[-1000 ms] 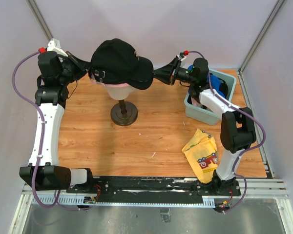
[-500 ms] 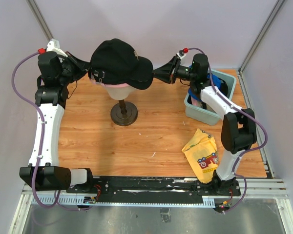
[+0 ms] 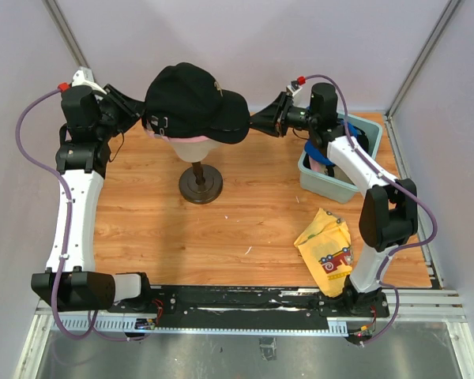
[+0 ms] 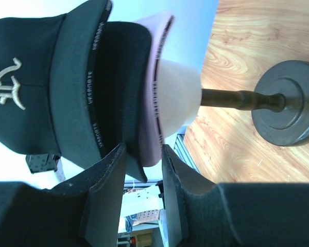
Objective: Stack the hats
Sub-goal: Stack the hat on the hat.
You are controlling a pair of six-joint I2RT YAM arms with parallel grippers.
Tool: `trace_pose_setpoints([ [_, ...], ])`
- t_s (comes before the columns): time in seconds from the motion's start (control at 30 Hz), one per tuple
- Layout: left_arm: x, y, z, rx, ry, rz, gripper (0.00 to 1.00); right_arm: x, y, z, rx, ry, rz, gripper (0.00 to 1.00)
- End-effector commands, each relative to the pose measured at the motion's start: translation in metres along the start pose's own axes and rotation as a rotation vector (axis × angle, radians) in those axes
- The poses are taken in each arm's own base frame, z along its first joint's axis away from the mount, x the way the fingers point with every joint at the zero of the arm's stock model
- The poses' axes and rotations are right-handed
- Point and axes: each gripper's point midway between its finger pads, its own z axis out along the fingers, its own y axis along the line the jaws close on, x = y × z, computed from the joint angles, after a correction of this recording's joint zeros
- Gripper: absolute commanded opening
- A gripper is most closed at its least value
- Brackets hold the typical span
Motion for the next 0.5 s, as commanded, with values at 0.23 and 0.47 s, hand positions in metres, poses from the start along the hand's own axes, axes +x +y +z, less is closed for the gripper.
trace_pose_setpoints([
  [0.23,-0.004,0.006,-0.013,-0.055,-0.019,-0.017,0.38,-0.008,0.002,-0.010,0.075,-0.046,-0.081,0.35],
  [0.47,-0.020,-0.004,-0.021,-0.041,-0.072,-0.022,0.42,-0.010,0.006,-0.014,0.104,-0.061,-0.111,0.35],
])
